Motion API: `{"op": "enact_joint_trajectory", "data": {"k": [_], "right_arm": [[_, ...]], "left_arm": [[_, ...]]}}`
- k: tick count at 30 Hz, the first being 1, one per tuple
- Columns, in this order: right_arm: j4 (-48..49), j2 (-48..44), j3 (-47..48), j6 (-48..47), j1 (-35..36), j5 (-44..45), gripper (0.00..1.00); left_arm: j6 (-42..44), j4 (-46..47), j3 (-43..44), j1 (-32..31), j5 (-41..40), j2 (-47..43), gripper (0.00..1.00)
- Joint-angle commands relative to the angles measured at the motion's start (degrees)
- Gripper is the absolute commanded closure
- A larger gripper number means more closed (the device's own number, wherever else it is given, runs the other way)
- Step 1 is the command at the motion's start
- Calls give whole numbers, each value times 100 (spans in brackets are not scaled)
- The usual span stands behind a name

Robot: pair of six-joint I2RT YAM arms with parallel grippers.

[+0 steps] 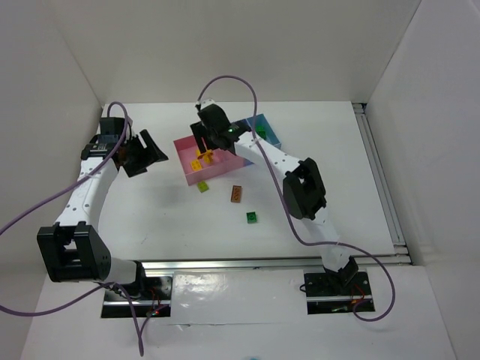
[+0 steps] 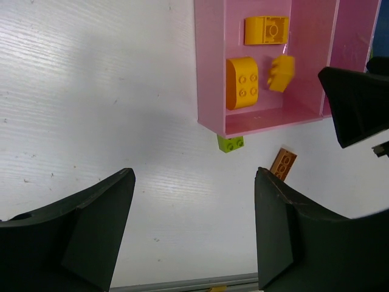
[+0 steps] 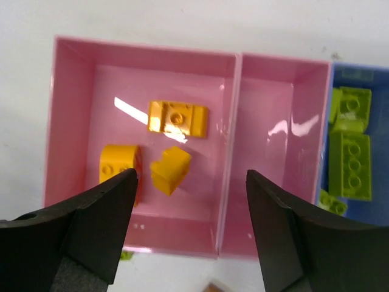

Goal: Sort the legos into containers by color

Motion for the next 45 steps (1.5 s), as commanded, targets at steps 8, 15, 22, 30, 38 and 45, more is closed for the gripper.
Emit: {"op": "enact_joint_trajectory", "data": {"k": [8,15,22,30,38,45], "right_arm": [[452,-2609,-3509,1498,-86,452,25],[584,-3042,-5095,2643,-7,-172,10],[609,-2365,-4814,2697,-7,-242,12],[655,-1829,-4558,2697,45,-182,38],[171,-2433,-4654,2627,46,565,78],[109,-3305,-4393,2153,46,1373,78]], "left_arm": [[-15,-58,29,41,-168,-221,18],[-183,100,-164,-117,-161,-98,18],[-130,152,-164,-169,-99,-98,18],[-77,152,-164,-170,-152,-98,18],[-77,152,-164,-170,-99,-150,18],[37,152,-164,-170,33,-28,19]]}}
